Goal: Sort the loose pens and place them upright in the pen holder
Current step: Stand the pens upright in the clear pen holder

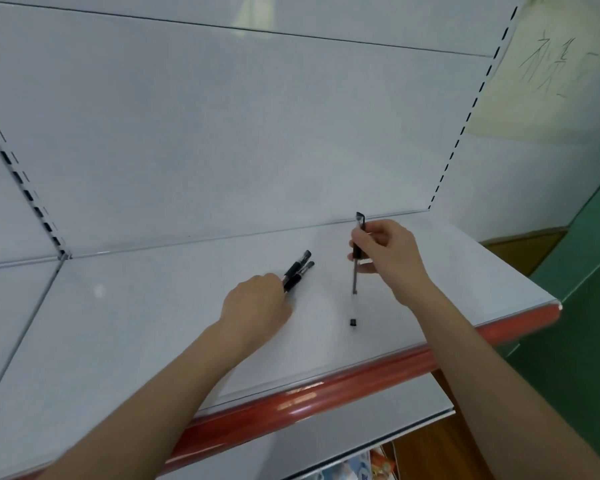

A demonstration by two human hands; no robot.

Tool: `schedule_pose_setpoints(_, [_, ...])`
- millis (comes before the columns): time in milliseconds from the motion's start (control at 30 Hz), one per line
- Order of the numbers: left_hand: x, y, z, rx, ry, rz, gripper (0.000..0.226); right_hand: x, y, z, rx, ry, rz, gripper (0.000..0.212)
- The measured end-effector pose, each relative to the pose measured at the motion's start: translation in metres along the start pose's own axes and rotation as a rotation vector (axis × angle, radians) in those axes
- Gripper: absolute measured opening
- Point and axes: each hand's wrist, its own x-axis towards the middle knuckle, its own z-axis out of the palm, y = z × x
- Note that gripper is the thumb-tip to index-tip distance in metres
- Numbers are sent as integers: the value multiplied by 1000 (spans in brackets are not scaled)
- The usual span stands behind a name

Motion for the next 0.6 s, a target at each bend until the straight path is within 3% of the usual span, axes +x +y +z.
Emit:
schedule_pose_setpoints(67, [-5, -7, -9, -351, -48, -63, 18, -8, -12, 0, 142, 0, -16, 9])
schedule_pose_setpoints(167, [-31, -4, -25, -1096, -65, -139, 9, -19, -32, 6, 320, -72, -36, 6])
schedule_pose_setpoints(233, [-55, 6, -32, -1360, -4, -143, 9, -27, -46, 15, 403, -143, -48, 6])
schedule_pose_setpoints(333, [-91, 18, -37, -1479, 99, -125, 10, -41, -59, 36, 450, -271, -70, 7])
schedule_pose_setpoints(600, [-167, -17, -38, -1407, 440, -237, 10, -81, -74, 98, 363, -739, -37, 15])
